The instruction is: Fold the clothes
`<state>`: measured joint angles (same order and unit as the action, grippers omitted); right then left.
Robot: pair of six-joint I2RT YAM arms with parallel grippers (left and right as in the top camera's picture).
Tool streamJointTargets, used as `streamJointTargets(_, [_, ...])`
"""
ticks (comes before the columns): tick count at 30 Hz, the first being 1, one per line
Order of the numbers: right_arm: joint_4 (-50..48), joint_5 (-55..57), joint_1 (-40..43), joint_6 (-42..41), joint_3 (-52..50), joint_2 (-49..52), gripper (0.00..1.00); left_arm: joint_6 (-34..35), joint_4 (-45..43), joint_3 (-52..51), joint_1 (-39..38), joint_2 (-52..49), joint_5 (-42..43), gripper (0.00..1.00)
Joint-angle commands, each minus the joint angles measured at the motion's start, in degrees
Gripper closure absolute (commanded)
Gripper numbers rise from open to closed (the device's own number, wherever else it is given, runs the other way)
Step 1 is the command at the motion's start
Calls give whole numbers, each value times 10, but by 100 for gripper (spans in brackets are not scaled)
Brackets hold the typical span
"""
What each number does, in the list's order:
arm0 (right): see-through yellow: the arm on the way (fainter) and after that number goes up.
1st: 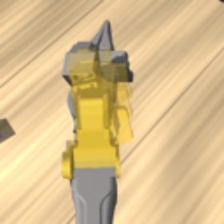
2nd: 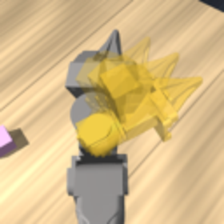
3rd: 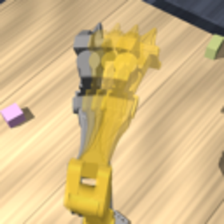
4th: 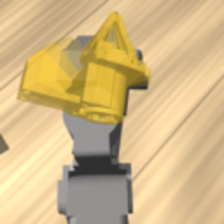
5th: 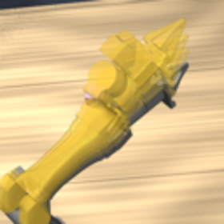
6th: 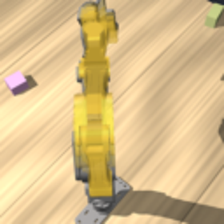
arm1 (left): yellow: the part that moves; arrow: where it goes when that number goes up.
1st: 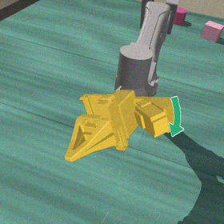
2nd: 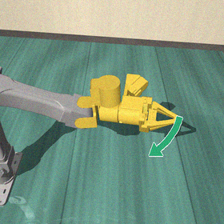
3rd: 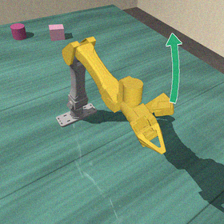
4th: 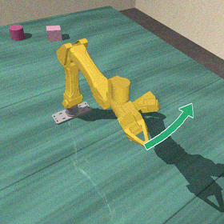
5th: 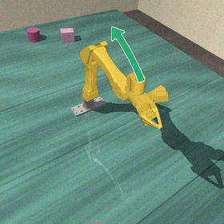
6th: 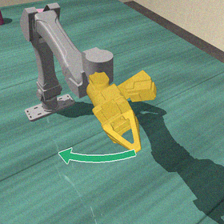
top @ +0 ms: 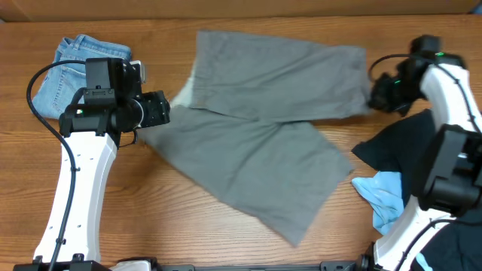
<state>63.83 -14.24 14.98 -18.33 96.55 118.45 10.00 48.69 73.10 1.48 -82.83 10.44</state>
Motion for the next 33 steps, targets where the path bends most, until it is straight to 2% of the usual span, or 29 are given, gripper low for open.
streamJointTargets(1, [33,8,32,-8,32,-14,46,-15,0,2,-4,9,-6,27])
streamJointTargets(10, [68,-108,30,49,33,-23,43,-62,9,1,-4,-47,-15,28])
streamJointTargets(14, [73,-155,18,69,33,-69,42,-82,-1,1,-5,-141,-15,31])
streamJointTargets(23, [78,-160,-29,80,33,-177,41,-87,-13,1,-4,-283,-19,36])
streamJointTargets(25, [78,-158,-42,80,33,-190,41,-87,-13,1,-4,-307,-20,43])
streamJointTargets(26, [78,-158,-47,80,33,-194,40,-87,-13,1,-4,-314,-21,55])
streamJointTargets(27, [78,-158,-50,80,33,-195,40,-87,-11,1,-4,-323,-21,71])
streamJointTargets(28, [79,-158,-54,80,33,-195,40,-82,-4,1,-2,-331,-23,96])
streamJointTargets(30, [79,-158,-57,80,31,-194,39,-28,22,1,4,-339,-70,96])
streamJointTargets(32, [81,-156,-57,79,31,-195,39,89,71,1,24,-340,-181,96])
streamJointTargets(33, [81,-152,-57,79,31,-195,39,122,89,1,38,-340,-210,96])
